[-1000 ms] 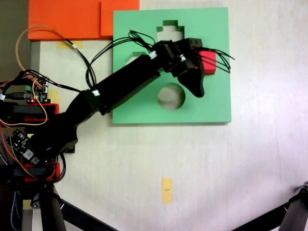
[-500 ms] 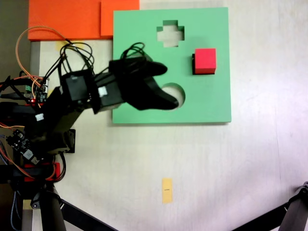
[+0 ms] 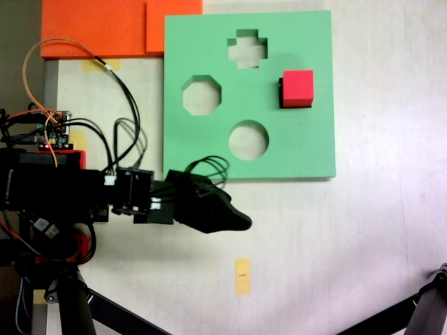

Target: Put the square block into the corresponding hole

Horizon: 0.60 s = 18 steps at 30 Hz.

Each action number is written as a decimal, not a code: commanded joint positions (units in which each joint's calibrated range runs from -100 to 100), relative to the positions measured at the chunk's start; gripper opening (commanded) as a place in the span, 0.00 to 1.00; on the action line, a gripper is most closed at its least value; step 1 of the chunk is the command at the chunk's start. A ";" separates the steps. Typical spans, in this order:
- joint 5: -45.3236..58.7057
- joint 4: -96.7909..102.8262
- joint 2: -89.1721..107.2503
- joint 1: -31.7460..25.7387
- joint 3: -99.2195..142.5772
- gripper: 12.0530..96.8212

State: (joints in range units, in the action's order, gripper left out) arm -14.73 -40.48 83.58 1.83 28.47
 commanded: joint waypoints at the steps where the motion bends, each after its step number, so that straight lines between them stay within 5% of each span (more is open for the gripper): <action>1: 3.91 36.87 10.97 0.20 8.92 0.42; 10: 7.91 57.96 16.42 -1.37 59.07 0.42; 18: 9.13 54.59 16.42 -1.51 71.53 0.42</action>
State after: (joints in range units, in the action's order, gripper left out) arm -6.72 13.75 99.18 0.27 98.92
